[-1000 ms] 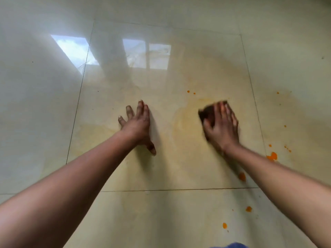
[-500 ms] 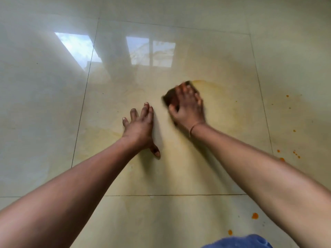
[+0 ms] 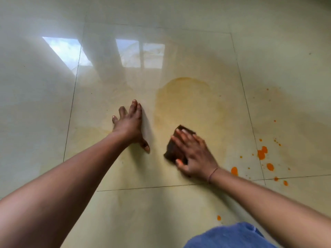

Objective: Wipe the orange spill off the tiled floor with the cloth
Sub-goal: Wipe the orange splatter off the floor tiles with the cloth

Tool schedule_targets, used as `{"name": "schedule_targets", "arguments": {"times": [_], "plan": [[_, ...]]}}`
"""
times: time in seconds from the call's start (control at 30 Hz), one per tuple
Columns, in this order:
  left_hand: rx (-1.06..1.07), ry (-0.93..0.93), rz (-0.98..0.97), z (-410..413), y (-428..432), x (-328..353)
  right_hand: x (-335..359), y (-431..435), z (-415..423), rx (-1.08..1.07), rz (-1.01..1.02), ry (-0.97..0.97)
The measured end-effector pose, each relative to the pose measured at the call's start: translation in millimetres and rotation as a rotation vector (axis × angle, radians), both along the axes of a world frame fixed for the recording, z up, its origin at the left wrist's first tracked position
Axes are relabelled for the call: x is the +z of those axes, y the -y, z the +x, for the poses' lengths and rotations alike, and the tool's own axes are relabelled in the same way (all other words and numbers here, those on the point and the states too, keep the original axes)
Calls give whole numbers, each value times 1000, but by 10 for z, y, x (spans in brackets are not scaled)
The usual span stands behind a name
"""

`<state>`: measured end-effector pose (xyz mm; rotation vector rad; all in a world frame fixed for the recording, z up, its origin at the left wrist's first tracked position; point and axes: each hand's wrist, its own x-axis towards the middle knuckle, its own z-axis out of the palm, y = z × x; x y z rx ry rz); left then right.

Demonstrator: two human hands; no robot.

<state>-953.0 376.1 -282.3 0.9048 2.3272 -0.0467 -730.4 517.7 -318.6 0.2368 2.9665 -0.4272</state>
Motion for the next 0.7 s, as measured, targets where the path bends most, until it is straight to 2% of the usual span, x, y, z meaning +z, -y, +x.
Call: {"name": "schedule_targets", "arguments": {"times": [0.03,0.1,0.13,0.17,0.27,0.33,0.37,0.4,0.47,0.5,0.57,0.63,0.7], "plan": [[-7,-5,-15,3,-20,14,2,-187,-57,-100,18,16],[-10,-6,-51,29,-51,24,33,-447,-393,-456,25,28],[-7,-9,-67,25,-63,30,50,-403,-511,-549,17,46],[-13,-17,-81,51,-75,47,44,-244,-437,-533,14,22],[-109,-130,-67,127,-64,69,-15,394,485,-144,-40,39],[-247,-200,-19,213,-87,79,35,159,916,-51,-21,39],[-315,-193,-9,242,-114,87,33,-58,887,-128,10,34],[-364,-166,-2,268,-152,89,48,-287,770,-296,42,31],[-346,-114,-5,258,-216,99,91,-477,494,-614,37,93],[-312,-95,-12,285,-254,97,80,-384,546,-649,42,69],[-298,-91,-18,436,-319,98,17,28,937,-521,23,43],[-384,-75,8,784,-374,53,47,247,1429,-329,-17,84],[-442,23,28,1195,-449,-25,54,-76,1421,-355,5,80]]}}
